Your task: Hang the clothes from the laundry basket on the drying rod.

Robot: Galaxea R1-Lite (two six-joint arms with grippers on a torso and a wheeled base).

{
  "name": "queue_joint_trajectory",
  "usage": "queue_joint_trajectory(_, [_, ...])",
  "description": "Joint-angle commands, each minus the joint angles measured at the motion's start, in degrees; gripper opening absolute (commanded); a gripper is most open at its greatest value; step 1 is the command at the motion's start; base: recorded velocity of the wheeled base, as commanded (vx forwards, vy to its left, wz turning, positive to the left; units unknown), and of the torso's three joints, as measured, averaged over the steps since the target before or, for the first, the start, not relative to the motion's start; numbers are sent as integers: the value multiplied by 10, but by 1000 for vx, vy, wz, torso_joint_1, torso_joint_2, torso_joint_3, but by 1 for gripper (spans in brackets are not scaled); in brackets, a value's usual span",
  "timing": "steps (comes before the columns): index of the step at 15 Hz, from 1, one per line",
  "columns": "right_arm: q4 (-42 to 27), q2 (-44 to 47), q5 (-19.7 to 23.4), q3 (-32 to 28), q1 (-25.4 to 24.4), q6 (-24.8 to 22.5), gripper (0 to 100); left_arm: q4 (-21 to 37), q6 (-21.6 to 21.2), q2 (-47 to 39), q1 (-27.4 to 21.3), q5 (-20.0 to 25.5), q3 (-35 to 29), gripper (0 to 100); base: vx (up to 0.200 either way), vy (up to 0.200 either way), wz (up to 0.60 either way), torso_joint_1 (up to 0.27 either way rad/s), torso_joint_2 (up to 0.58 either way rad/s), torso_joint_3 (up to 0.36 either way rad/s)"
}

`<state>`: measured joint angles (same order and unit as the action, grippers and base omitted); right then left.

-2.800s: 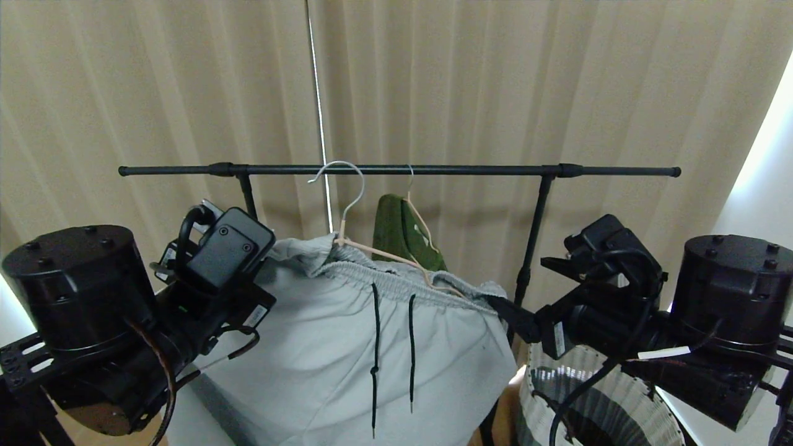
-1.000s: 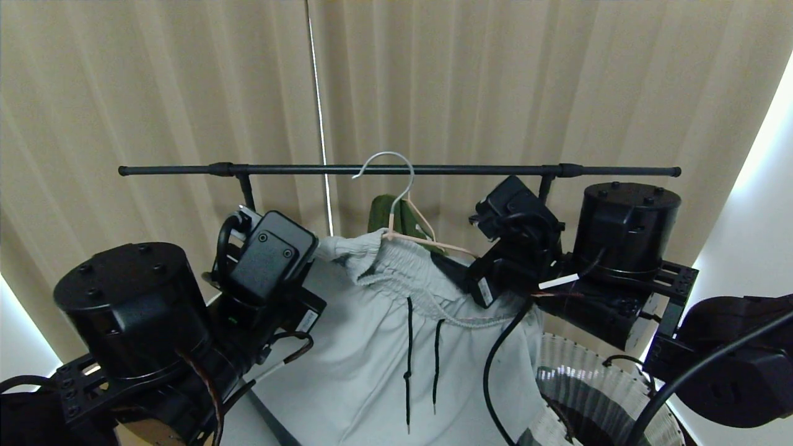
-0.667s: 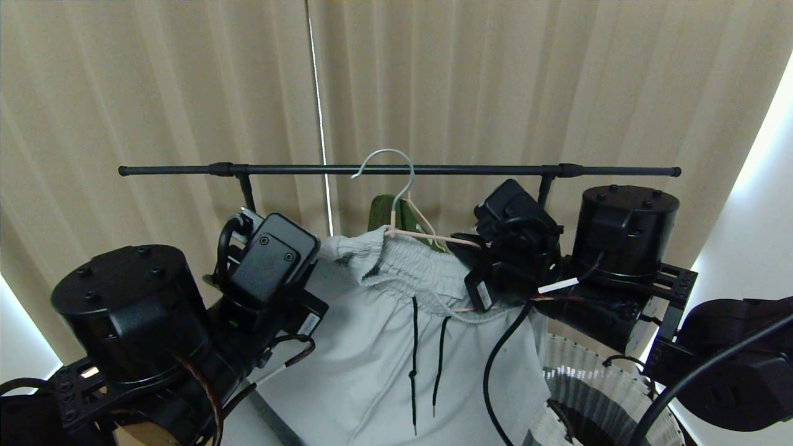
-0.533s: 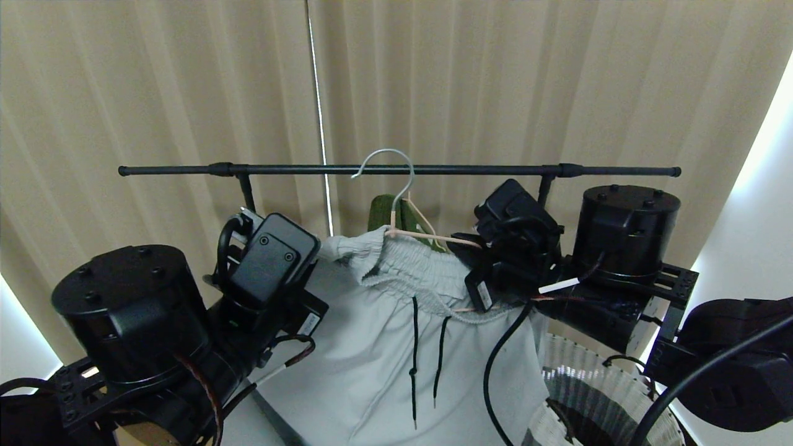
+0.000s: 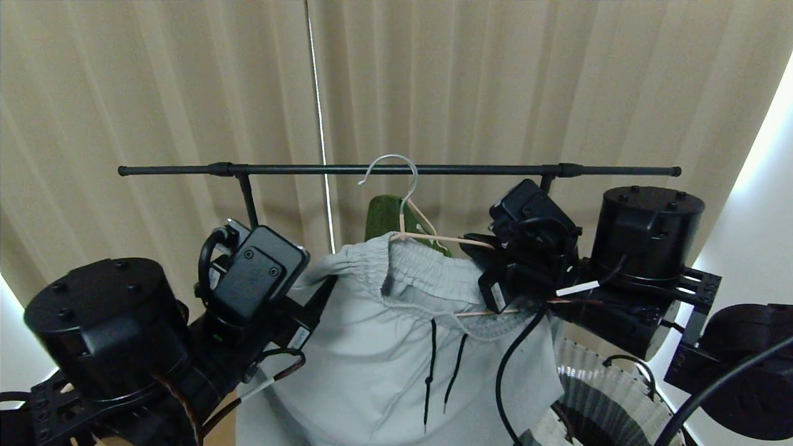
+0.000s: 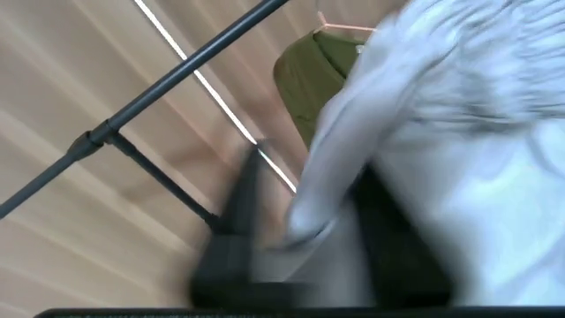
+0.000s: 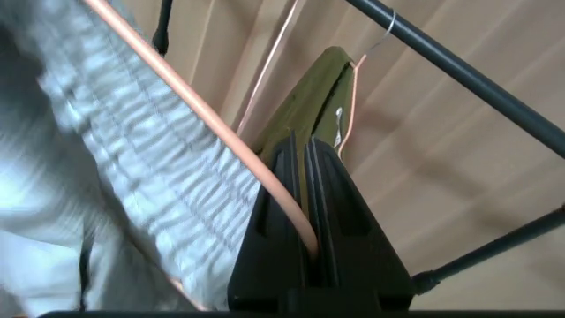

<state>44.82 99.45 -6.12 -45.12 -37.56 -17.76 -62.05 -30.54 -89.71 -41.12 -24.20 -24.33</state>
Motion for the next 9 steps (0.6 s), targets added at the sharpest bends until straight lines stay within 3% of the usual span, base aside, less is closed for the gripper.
queue_joint_trajectory(1, [1,-38,-9,21,26,1,0,0,17,38,1,18,39,100,0,0,0,0,0,0])
queue_joint_trajectory(3, [1,-60,-10,30,52,0,0,1,42,78,2,48,79,100,0,0,0,0,0,0])
queue_joint_trajectory(5, [-1,-80,-9,31,72,1,0,1,58,99,21,49,104,100,0,0,0,0,0,0])
queue_joint_trajectory(9, [0,-118,-4,35,76,2,0,2,82,97,55,81,137,100,0,0,0,0,0,0])
